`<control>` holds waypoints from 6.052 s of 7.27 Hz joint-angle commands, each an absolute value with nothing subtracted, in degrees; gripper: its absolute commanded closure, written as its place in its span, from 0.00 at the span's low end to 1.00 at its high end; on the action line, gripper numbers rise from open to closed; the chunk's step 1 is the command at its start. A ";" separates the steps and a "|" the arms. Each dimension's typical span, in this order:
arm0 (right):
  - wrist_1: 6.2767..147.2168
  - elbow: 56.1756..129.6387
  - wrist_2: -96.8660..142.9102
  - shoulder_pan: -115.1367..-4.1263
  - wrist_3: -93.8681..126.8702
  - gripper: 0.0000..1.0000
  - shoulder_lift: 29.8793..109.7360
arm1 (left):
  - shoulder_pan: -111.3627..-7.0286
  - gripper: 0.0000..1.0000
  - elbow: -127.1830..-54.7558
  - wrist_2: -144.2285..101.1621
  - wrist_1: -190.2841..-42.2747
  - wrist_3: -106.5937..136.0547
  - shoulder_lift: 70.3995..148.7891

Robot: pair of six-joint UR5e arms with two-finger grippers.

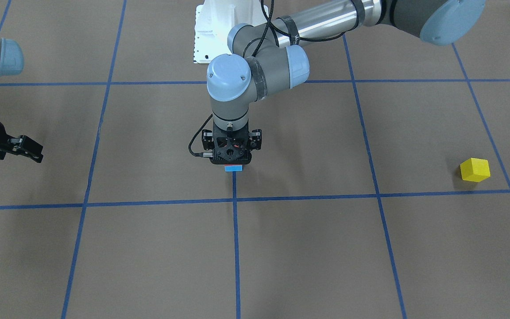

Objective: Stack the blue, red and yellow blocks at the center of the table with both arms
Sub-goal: 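Lift the left gripper away from the stack toward the yellow cube, then grasp the yellow cube with the left gripper and lift it, then carry the yellow cube with the left gripper above the red cube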

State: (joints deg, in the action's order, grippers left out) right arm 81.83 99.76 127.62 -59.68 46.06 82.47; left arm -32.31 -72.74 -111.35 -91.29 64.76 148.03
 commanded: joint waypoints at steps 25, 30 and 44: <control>81.39 100.28 127.53 -60.12 46.23 0.00 82.18 | -65.14 0.01 -73.75 -129.38 -112.85 20.65 101.16; 81.39 101.07 127.62 -60.12 46.32 0.00 82.53 | -64.86 1.00 -73.04 -129.46 -113.91 20.83 101.60; 81.39 101.16 128.76 -63.46 45.44 0.00 84.11 | -34.72 1.00 -79.28 -114.96 -84.38 69.61 149.24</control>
State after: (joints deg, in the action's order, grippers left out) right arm 81.39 101.02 128.72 -63.45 45.40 83.84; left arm -34.97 -80.31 -115.24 -84.33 69.47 148.76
